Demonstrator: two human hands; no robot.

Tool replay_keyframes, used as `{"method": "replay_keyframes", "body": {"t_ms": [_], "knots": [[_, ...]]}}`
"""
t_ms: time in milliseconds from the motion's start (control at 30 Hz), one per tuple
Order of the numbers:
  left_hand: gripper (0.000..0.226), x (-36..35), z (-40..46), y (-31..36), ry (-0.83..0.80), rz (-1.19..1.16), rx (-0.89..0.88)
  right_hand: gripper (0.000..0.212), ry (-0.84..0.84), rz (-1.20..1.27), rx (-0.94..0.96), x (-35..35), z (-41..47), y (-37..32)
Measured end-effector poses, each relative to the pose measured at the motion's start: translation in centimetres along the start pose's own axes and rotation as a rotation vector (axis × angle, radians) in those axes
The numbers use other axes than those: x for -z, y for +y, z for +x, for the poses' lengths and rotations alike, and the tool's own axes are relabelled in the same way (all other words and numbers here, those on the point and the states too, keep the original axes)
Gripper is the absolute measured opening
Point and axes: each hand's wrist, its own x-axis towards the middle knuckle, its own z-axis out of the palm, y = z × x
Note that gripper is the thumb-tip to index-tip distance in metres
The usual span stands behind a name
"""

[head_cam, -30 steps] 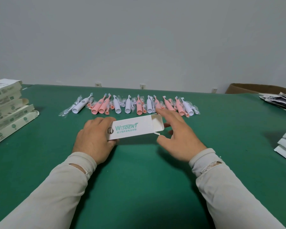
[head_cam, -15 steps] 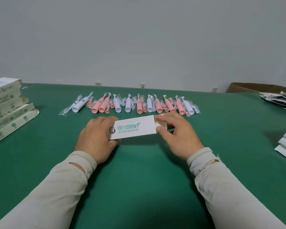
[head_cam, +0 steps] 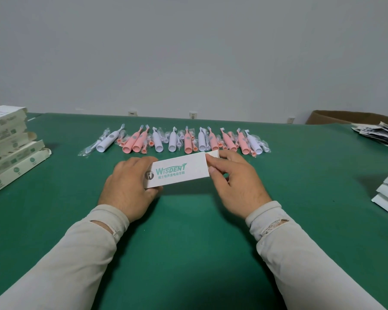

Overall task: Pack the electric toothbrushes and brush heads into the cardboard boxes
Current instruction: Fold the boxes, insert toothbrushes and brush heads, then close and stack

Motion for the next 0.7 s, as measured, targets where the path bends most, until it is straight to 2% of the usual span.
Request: {"method": "replay_keyframes", "body": {"t_ms": [167, 367, 533, 700], "knots": [[0.055, 0.0, 0.1, 0.0, 0.015, -0.006, 0.018, 0.03, 0.13, 0.105, -0.002, -0.1, -0.1, -0.6], [0.052, 0.1, 0.0, 0.0, 0.022, -0.001, 0.021, 0.024, 0.213, 0.472, -0.165, -0.5, 0.2, -1.2], [0.051, 0.1, 0.0, 0.1, 0.025, 0.022, 0.0, 0.011, 0.207, 0.486, -0.243, -0.7, 0.2, -0.8], [0.051, 0.2, 0.1, 0.2, 0.022, 0.046, -0.004, 0.007, 0.214, 0.482, -0.269, -0.9, 0.3, -0.7]]}}
